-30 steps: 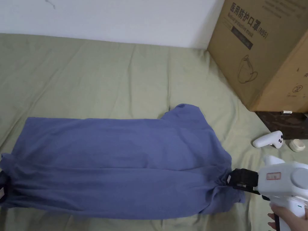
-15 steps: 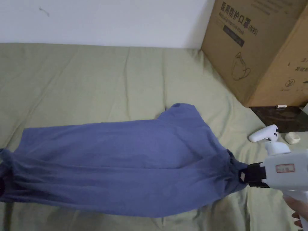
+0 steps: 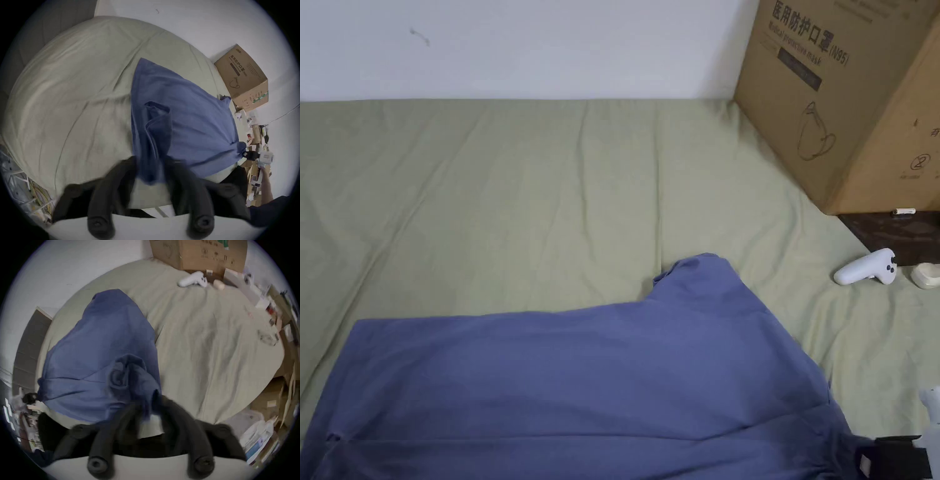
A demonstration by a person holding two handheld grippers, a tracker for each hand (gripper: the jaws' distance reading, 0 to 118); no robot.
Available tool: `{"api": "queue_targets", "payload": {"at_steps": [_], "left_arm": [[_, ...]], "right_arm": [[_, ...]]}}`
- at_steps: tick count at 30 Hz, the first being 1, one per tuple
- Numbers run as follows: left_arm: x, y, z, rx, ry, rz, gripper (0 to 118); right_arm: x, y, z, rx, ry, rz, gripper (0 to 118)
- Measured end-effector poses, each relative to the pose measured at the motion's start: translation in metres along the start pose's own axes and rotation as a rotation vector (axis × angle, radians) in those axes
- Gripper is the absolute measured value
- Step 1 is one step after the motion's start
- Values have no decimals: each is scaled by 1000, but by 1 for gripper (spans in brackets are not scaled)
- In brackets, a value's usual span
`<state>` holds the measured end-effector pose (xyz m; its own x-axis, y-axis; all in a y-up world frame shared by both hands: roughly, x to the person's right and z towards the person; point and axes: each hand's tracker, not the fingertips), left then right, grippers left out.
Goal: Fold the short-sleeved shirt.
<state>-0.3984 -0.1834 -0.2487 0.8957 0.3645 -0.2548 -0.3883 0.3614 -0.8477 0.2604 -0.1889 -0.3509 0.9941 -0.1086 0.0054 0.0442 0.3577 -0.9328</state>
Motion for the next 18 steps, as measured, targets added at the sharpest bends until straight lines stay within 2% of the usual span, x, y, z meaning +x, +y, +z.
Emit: {"api": "queue_targets", "payload": {"at_steps": [1, 2, 3, 4, 7, 12, 14, 15, 16, 17, 18], "left_arm": [[2, 0, 4, 22, -7, -8, 112], [6, 2, 8, 43, -14, -7, 118], [10, 4, 13, 67, -24, -4, 112], [13, 11, 23, 129, -57, -13, 113], [31, 26, 40, 214, -22, -45, 114], [66, 43, 54, 289, 10, -186, 115], [74, 43, 51, 290, 6, -226, 110], [78, 45, 50, 293, -3, -231, 94], [81, 47, 47, 293, -10, -235, 67], [84, 50, 42, 287, -6, -240, 29], [87, 48, 33, 286, 9, -245, 0]], "right_arm": [[-5, 0, 4, 34, -22, 32, 101], [-10, 0, 8, 61, -30, 44, 118], [-14, 2, 13, 63, -34, 44, 115], [-17, 6, 21, 128, -29, 31, 115], [-28, 17, 29, 174, 22, 26, 115], [-61, 35, 44, 230, 63, 79, 115], [-72, 42, 44, 268, 108, 91, 113], [-83, 41, 52, 294, 131, 92, 104], [-89, 45, 51, 312, 151, 88, 84], [-95, 49, 49, 331, 170, 72, 41], [-100, 54, 45, 326, 169, 70, 0]]}}
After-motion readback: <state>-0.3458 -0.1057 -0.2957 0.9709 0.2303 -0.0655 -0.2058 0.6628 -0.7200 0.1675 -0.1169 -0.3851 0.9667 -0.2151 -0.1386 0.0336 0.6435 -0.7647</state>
